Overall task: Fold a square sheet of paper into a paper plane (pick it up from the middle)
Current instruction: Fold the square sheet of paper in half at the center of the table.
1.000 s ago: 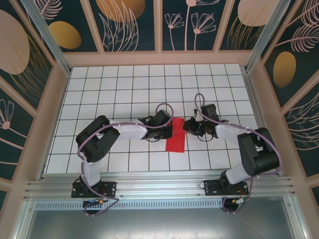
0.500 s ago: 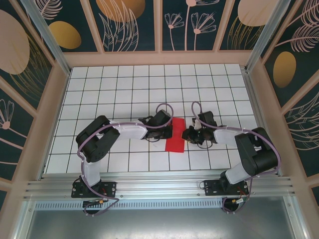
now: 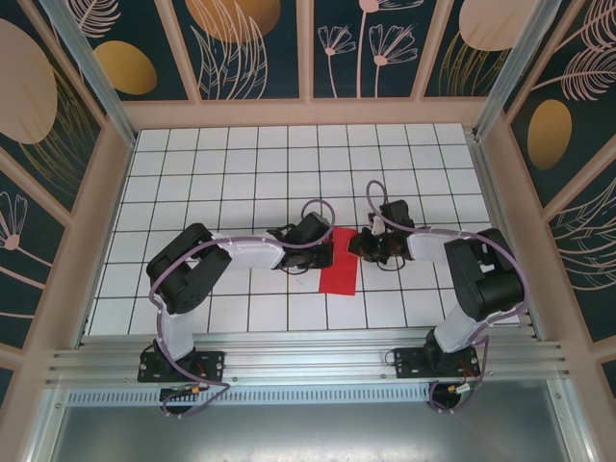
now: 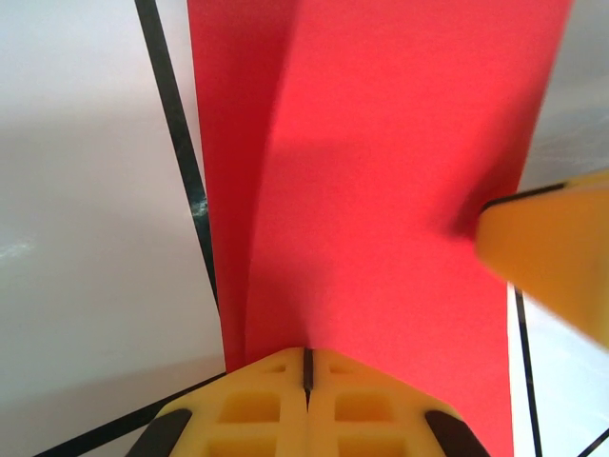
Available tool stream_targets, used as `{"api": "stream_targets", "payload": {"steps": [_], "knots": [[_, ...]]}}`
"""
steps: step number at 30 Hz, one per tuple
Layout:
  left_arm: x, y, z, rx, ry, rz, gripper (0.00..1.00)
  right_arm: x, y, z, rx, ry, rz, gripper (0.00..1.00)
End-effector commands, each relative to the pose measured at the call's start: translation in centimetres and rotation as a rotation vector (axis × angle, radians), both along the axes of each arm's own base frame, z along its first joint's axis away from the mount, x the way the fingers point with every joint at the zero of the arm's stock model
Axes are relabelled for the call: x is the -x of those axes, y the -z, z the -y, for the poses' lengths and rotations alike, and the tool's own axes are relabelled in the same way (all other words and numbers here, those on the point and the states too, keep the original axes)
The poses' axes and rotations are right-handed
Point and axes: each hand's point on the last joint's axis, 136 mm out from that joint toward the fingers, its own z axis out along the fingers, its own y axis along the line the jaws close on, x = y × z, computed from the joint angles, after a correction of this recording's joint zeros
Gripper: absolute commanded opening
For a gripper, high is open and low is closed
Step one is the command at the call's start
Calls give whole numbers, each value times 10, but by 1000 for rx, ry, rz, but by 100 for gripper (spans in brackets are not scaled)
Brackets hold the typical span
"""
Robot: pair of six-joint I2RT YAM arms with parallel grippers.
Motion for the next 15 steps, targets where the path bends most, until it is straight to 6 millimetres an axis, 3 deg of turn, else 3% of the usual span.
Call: {"api": "stream_targets", "payload": {"steps": [1, 9, 15], "knots": [[25, 42, -36, -175, 4, -92, 0, 3, 13, 9, 24, 10, -21, 18], [26, 43, -37, -176, 2, -91, 0, -30, -45, 0, -20, -3, 112, 20], [26, 42, -37, -174, 4, -90, 0, -39, -21, 2, -14, 17, 64, 20]]}}
